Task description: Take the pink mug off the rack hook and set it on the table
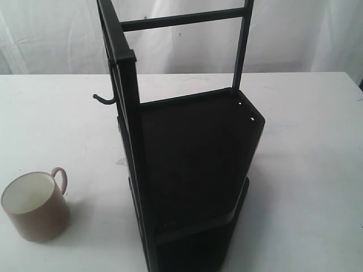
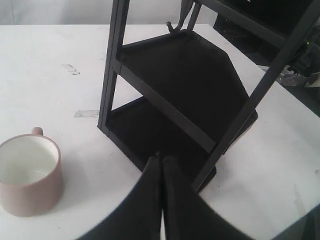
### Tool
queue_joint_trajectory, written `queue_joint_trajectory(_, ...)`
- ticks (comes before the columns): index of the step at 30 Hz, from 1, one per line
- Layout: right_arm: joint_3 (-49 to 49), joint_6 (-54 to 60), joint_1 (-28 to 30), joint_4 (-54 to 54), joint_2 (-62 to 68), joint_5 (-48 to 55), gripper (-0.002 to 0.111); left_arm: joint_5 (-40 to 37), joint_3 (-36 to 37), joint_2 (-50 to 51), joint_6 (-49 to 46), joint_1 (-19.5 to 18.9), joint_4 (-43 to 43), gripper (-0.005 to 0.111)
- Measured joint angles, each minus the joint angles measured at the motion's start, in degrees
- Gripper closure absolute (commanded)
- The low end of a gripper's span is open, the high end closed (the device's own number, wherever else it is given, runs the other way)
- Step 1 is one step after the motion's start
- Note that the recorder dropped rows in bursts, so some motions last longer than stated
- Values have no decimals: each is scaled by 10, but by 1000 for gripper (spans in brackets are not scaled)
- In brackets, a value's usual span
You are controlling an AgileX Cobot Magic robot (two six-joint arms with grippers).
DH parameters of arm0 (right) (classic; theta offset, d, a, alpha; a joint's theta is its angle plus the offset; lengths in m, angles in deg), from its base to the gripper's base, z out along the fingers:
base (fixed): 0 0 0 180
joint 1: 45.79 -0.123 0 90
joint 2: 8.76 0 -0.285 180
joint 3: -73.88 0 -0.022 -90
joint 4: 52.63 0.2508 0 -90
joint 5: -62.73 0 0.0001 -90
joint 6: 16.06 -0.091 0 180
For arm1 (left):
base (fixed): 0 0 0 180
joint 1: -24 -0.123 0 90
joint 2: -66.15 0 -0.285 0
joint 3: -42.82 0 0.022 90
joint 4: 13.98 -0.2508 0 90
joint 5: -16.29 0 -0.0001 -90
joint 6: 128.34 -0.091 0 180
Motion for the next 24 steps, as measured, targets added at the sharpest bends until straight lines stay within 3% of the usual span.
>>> queue_joint_trajectory(6,0,0,0,0,0,0,108,19,0,0,-35,0,-14,107)
queue_joint_trajectory(12,0,0,0,0,0,0,108,102,14,0,-139,-1,-15,107)
queue_joint_trajectory(19,0,0,0,0,0,0,108,179,125,-27,-173,-31,-53,107)
queue_joint_trajectory(24,0,0,0,0,0,0,108,245,202,-33,-112,-40,-118,107)
